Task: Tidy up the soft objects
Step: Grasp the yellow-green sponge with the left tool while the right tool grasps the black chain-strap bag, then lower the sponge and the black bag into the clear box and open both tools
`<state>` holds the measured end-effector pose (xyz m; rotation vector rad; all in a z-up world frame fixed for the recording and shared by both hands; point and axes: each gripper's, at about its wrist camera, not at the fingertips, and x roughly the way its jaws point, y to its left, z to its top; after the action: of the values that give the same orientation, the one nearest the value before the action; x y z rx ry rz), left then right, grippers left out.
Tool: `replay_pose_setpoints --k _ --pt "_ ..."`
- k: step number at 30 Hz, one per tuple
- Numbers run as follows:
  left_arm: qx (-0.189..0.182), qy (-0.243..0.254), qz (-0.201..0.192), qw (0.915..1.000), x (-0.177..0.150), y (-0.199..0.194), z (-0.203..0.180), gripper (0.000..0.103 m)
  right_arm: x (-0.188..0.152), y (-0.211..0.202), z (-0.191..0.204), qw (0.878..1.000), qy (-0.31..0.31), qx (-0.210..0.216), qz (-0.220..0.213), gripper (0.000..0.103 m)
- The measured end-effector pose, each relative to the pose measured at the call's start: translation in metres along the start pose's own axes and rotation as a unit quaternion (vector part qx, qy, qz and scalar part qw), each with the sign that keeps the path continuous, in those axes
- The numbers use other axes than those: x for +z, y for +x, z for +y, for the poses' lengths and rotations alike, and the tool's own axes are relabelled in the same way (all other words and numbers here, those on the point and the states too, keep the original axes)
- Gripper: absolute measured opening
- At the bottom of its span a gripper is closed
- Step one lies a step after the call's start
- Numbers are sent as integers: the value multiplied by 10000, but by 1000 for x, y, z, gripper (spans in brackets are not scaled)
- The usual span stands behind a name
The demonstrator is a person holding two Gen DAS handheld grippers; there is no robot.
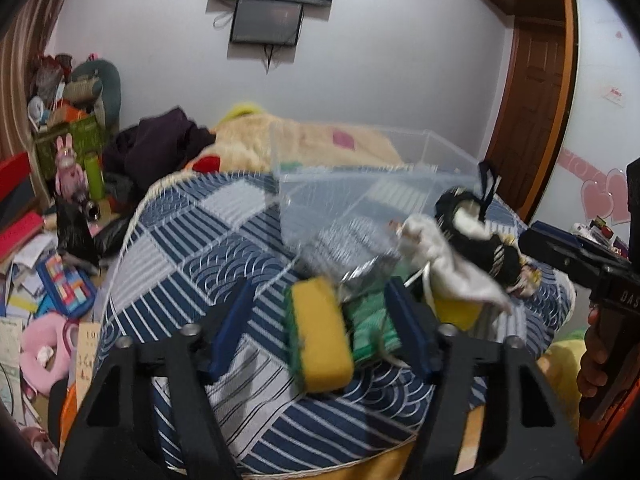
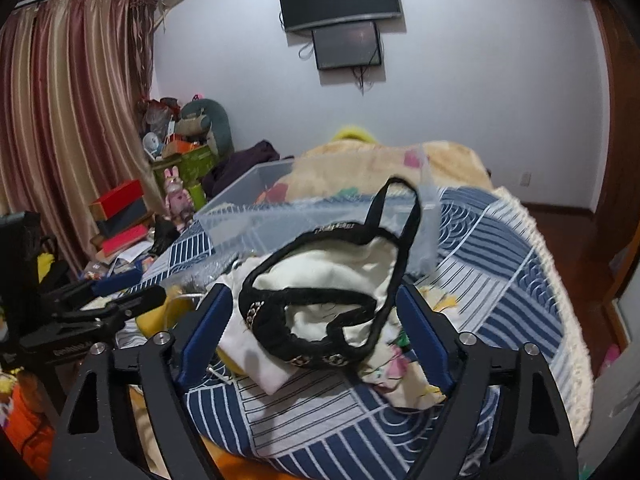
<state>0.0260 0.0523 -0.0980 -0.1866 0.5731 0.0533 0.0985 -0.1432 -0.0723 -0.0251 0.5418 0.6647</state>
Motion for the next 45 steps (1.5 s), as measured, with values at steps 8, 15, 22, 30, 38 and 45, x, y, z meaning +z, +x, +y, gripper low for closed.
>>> replay_pose_setpoints --k 8,15,22,30,38,45 --pt "-344 -299 422 9981 -16 13 19 32 -10 19 -4 9988 146 274 391 50" --pt "-224 -132 237 9994 -13 0 11 28 -11 16 -4 9987 95 347 369 19" --pt "-5 -163 -131 9998 0 -25 16 27 -4 4 -2 9994 61 339 101 11" --pt "35 -3 -557 9984 28 -43 9 27 17 -20 1 9990 -49 200 -409 9" --pt "-268 -13 -789 9965 70 -35 6 27 54 -35 -3 9962 -165 36 -849 8" --pt "-450 -69 -665 9967 102 -10 8 27 93 -41 -6 9923 -208 -163 -1211 8"
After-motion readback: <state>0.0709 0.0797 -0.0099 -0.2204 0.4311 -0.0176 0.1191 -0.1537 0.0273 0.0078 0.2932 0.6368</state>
